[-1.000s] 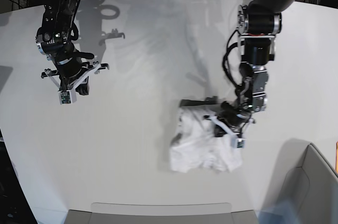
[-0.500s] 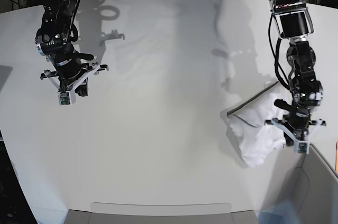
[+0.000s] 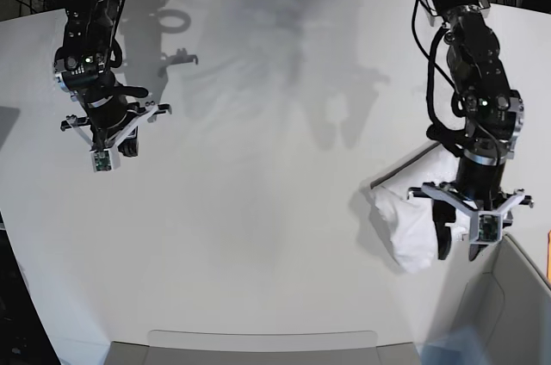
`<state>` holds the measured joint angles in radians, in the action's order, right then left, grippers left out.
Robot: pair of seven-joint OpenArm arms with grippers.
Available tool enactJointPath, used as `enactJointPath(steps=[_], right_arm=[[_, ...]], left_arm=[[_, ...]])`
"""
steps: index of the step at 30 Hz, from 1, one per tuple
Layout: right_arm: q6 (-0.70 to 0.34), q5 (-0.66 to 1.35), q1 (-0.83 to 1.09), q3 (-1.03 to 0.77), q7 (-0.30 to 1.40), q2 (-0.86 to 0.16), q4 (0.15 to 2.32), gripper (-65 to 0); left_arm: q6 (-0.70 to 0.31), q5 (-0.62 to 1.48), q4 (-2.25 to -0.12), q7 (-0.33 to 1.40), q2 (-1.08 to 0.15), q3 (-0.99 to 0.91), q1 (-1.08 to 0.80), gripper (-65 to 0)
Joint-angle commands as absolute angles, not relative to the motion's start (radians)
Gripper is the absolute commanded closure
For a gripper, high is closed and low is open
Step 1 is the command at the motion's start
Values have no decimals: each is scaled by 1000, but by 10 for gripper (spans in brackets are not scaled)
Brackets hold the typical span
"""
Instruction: Fold the T-shirt properly
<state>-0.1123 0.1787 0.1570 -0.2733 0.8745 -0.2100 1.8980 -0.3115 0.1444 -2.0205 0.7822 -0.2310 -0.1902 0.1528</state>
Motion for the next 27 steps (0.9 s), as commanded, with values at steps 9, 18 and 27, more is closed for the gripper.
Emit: enactJointPath(steps=[9, 18, 27], right_arm=[[-114, 213, 104, -269, 848, -213, 1916, 0], [-114, 355, -13, -168, 851, -217, 2002, -279], [-116, 426, -70, -151, 848, -203, 2002, -351]], left_arm=[[-303, 308, -2020, 858, -239, -232, 202, -264], [-303, 308, -2034, 858, -237, -232, 199, -263], [-303, 308, -2034, 854, -240, -232, 170, -263]])
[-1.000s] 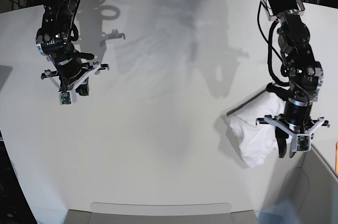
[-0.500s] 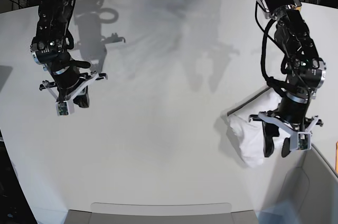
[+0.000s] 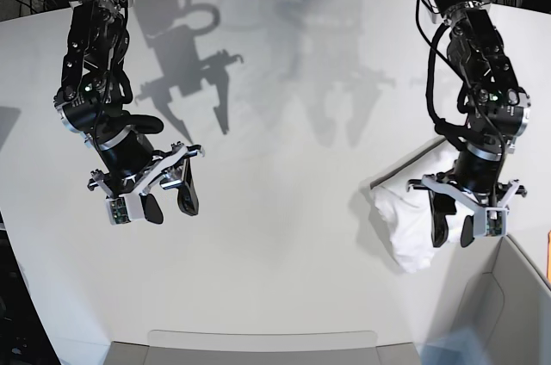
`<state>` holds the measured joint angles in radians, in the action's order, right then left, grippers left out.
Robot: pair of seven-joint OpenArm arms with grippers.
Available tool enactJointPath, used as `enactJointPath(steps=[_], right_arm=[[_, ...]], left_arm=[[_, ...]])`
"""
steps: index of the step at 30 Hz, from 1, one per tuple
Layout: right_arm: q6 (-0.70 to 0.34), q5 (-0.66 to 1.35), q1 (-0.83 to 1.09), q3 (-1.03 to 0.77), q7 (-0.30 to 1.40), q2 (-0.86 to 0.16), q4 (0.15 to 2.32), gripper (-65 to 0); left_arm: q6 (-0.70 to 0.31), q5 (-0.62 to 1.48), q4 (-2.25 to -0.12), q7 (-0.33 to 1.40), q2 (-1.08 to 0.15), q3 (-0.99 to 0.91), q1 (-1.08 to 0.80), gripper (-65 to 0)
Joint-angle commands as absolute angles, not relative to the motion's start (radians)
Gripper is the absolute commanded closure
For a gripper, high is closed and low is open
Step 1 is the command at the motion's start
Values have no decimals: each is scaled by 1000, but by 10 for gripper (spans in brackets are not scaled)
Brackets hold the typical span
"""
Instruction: Fold the T-shirt properly
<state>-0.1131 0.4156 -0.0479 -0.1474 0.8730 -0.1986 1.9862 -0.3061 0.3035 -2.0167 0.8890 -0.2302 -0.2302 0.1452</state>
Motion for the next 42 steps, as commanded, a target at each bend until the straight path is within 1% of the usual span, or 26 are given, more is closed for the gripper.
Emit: enactJointPath(steps=[1, 7, 10, 11, 13, 15, 20, 23, 27, 29, 31, 33, 36, 42], right_arm=[[-116, 426, -71, -151, 848, -203, 2000, -351], [-116, 426, -77, -151, 848, -203, 2000, -351], [-116, 426, -77, -151, 848, -205, 1998, -351], [-116, 426, -77, -151, 848, -205, 1998, -351], [-150, 424, -77, -151, 848, -205, 1998, -351], [-182, 424, -77, -151, 849, -205, 1998, -351], [-188, 424, -77, -151, 851, -205, 1988, -351], [-188, 424, -79, -151, 851, -203, 1986, -351], [-188, 424, -79, -148, 851, -203, 1986, -351], [-188, 424, -79, -147, 851, -202, 1986, -351], [-188, 424, -79, -151, 851, -185, 1986, -351], [-188, 424, -77, -151, 851, -173, 1988, -351], [-188, 424, -76, -151, 855, -170, 1988, -351], [-188, 424, -73, -151, 855, -171, 1989, -351]], left_arm=[[-303, 308, -2034, 854, -239, -231, 170, -263], [-303, 309, -2032, 862, -242, -223, 171, -265], [-311, 312, -2032, 920, -243, -222, 174, -266], [-337, 312, -2032, 935, -243, -222, 177, -266], [-410, 312, -2029, 960, -243, -222, 197, -266], [-453, 312, -2028, 970, -243, -222, 205, -266], [-533, 312, -2000, 966, -243, -222, 208, -262], [-539, 312, -1905, 961, -225, -216, 226, -262], [-539, 311, -1727, 892, -225, -211, 298, -261], [-539, 311, -1690, 842, -225, -213, 323, -240], [-539, 311, -1696, 791, -219, -211, 337, -211], [-539, 311, -1722, 742, -216, -203, 337, -196], [-539, 311, -1782, 664, -176, -199, 332, -194], [-545, 308, -1896, 644, -127, -180, 331, -193]])
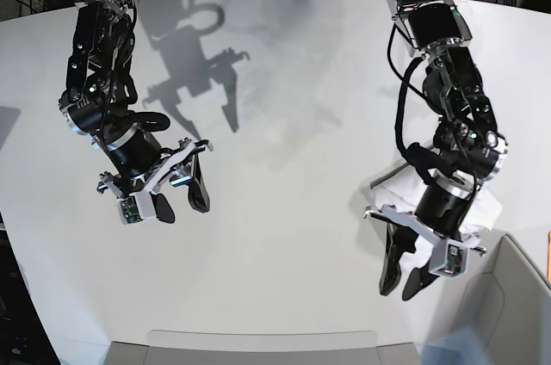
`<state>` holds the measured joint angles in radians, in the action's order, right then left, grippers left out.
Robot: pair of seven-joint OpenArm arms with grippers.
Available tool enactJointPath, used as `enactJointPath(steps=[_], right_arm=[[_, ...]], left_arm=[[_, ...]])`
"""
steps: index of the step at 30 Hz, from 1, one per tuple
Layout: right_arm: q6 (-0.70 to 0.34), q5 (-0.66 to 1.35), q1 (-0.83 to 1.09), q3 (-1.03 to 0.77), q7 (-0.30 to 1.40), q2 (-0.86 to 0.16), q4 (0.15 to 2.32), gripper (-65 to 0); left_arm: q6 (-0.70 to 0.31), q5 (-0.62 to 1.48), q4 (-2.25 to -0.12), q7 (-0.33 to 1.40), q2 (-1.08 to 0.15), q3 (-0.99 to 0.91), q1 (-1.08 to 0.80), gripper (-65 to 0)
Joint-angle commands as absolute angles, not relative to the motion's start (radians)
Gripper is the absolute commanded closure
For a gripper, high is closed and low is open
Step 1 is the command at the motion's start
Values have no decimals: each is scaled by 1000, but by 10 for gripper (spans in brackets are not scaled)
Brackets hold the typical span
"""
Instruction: Fold the T-shirt properly
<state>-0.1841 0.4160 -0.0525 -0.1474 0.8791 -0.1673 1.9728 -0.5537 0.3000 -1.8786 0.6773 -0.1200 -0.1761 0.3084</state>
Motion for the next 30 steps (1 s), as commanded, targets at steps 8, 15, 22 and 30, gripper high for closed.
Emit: enactJointPath(steps=[8, 15, 22, 30], right_arm=[[-188, 424, -74, -153, 855, -173, 1989, -351], [-188, 423, -76, -153, 855, -171, 1989, -351], [-188, 423, -76, -153, 855, -173, 1989, -351], [-188, 423, -76, -153, 855, -170, 1989, -351]], left_arm=[[-547, 308, -2028, 601, -84, -99, 271, -190], [-545, 306, -2018, 671, -91, -82, 277, -206], [-545, 318, -2008, 705, -85, -74, 278, -241], [-539, 510, -1693, 605, -96, -84, 309, -222]])
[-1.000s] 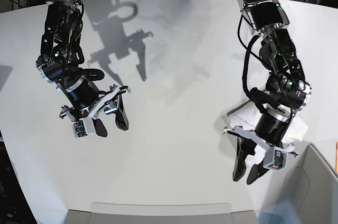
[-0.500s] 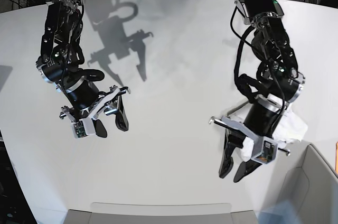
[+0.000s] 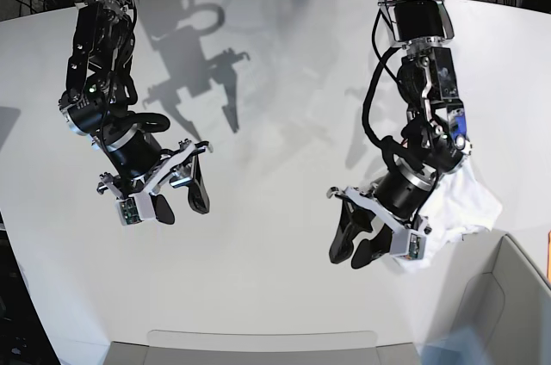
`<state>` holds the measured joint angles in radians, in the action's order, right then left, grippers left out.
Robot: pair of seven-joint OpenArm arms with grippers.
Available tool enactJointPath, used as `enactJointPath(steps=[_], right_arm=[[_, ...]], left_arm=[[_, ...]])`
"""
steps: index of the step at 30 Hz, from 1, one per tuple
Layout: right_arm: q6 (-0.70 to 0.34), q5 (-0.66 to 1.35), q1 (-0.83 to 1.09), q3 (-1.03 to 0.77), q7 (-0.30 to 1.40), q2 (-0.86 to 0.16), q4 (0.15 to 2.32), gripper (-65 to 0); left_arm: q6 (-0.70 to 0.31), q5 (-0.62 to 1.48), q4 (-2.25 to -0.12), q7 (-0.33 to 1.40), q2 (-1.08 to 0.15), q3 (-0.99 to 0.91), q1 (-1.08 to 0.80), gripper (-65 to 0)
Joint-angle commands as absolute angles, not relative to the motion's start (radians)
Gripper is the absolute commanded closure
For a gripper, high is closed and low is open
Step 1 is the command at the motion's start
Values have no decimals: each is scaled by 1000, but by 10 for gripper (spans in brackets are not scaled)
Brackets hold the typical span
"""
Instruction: Fold the T-shirt properly
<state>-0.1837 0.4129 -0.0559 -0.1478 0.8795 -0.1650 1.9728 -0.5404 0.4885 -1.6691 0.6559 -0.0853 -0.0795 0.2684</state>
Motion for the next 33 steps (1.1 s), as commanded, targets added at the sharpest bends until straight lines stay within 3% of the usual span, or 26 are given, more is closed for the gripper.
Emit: enactJointPath(steps=[1, 7, 12, 20, 27, 29, 33], right_arm=[[-188, 423, -76, -153, 855, -170, 1989, -351], [-188, 423, -73, -153, 857, -166, 1989, -351], [-188, 423, -73, -153, 857, -166, 1989, -351], [-188, 423, -73, -151, 857, -171, 1988, -351], [-188, 423, -74, -148, 857, -171, 1988, -351], [-189, 423, -71, -148, 857, -171, 1988, -351], [-189, 423, -71, -151, 858, -174, 1988, -351]], left_arm=[[-539, 498, -1658, 565, -108, -85, 320, -210], [-429, 458, -1423, 328, -131, -242, 432, -133], [-383, 458, -1379, 159, -104, -288, 456, -129], [-387, 464, -1457, 114, -105, -203, 507, -129], [-392, 598, -1445, 122, -122, -206, 605, -130], [-427, 596, -1445, 136, -128, -200, 605, -151], [-559, 591, -1480, 291, -130, -200, 605, -279]])
